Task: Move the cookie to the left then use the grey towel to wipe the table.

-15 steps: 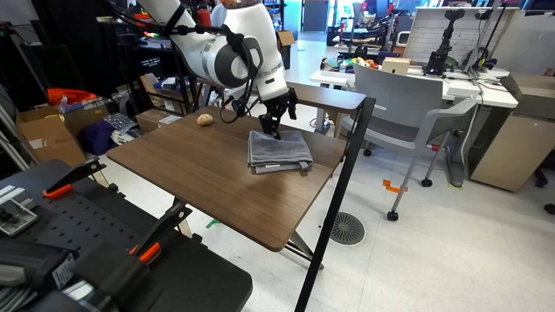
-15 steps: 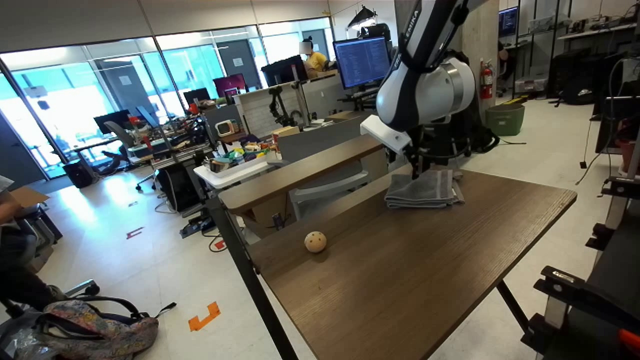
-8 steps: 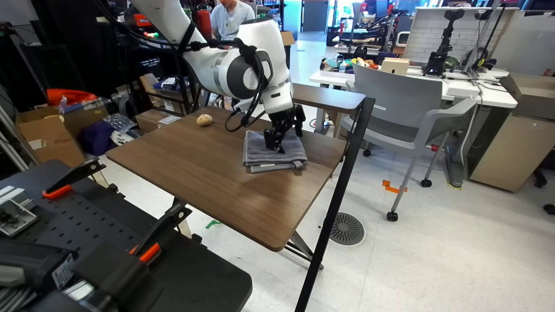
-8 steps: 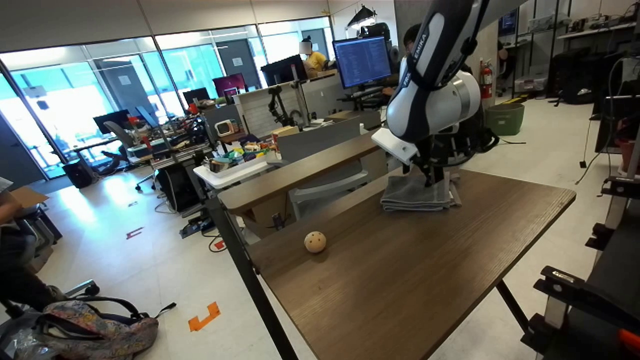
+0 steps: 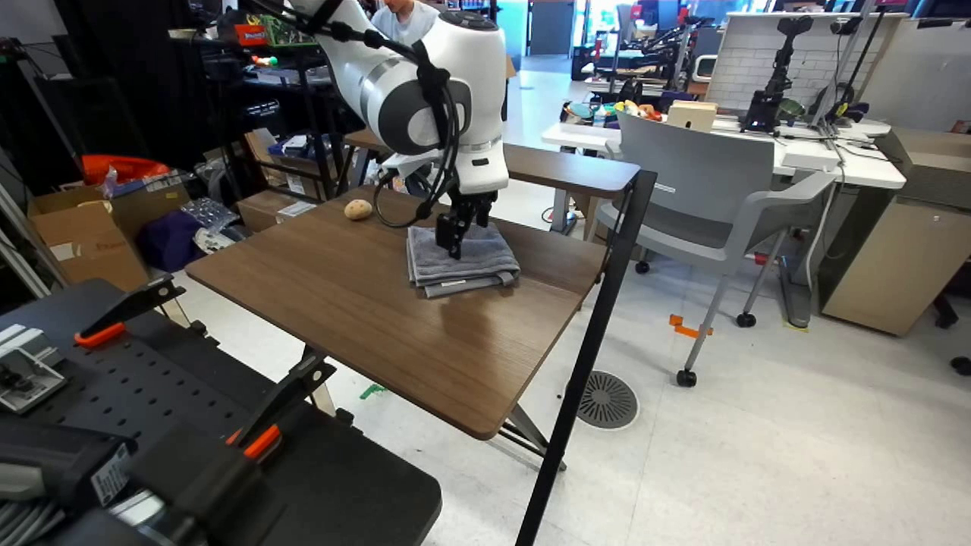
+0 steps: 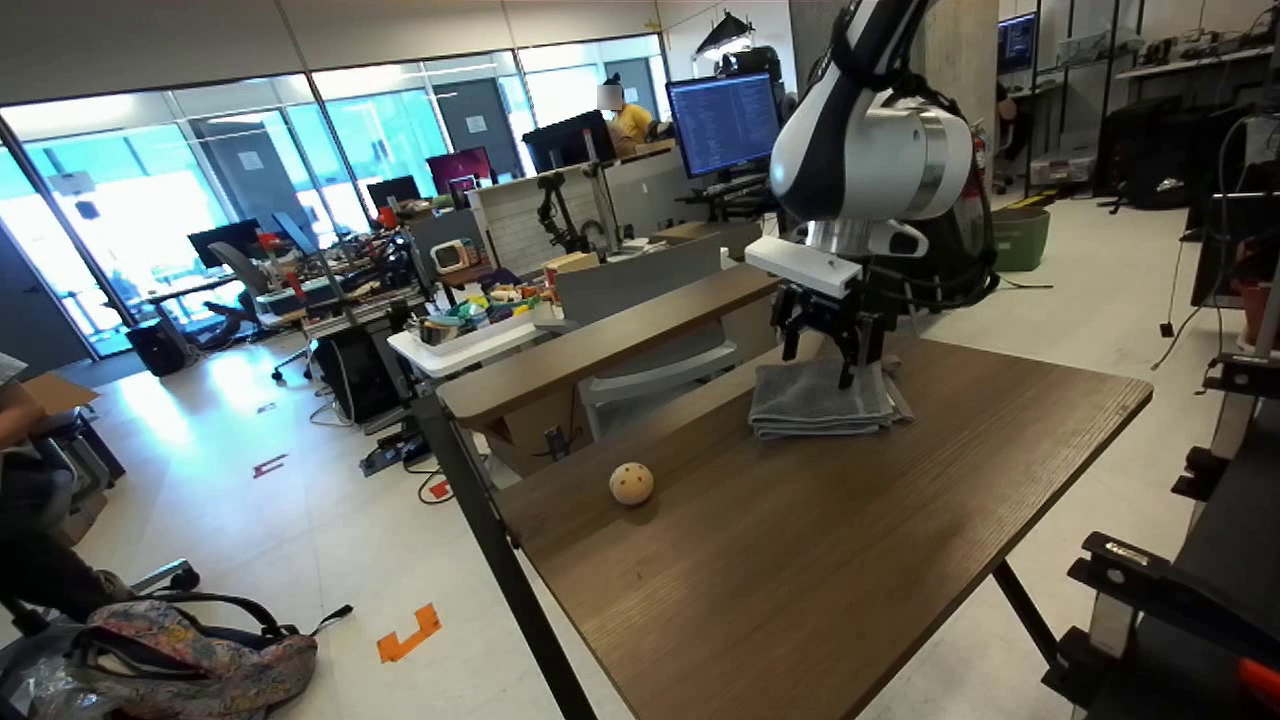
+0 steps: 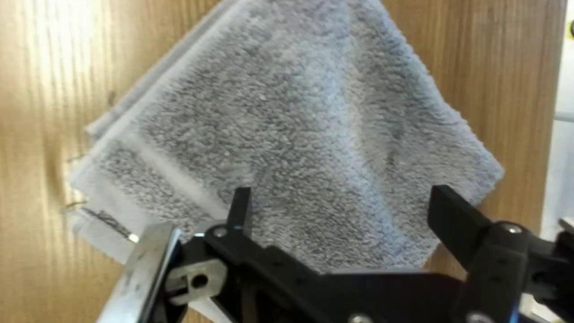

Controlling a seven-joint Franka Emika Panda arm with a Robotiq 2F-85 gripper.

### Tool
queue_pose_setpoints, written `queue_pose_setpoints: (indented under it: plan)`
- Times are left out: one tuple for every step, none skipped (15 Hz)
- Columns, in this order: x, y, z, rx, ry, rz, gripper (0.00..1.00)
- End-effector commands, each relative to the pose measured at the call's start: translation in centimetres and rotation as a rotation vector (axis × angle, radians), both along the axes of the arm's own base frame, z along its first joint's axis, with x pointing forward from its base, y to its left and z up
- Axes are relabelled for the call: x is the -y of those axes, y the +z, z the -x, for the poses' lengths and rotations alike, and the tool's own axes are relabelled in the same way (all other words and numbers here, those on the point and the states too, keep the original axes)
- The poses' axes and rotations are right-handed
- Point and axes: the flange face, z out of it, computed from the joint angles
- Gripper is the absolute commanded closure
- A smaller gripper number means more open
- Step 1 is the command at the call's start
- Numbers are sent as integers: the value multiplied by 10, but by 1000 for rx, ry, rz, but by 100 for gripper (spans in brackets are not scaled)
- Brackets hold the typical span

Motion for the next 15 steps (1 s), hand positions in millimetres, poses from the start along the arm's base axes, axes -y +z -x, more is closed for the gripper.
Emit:
queue_pose_setpoints:
  plan:
    - [7,5,26,-110,112,-130,0]
    - [11,4,33,-164,137,-146,0]
    - [9,-8,19,-112,91,-90,0]
    - [12,-8,24,-142,110,-108,0]
    - [14,-7,27,-154,118,-115,0]
    - [15,-6,28,-160,122,-119,0]
    - [13,-13,25,-139,103,-69,0]
    - [12,-19,23,-137,108,-45,0]
    - [8,-26,20,-120,100,-17,0]
    - [8,-29,17,-113,89,20,0]
    - [8,-34,14,-109,86,38,0]
    - [9,-39,13,-116,81,59,0]
    - [8,-43,16,-183,100,58,0]
    - [5,-47,21,-243,145,29,0]
    - [2,-48,25,-287,199,8,0]
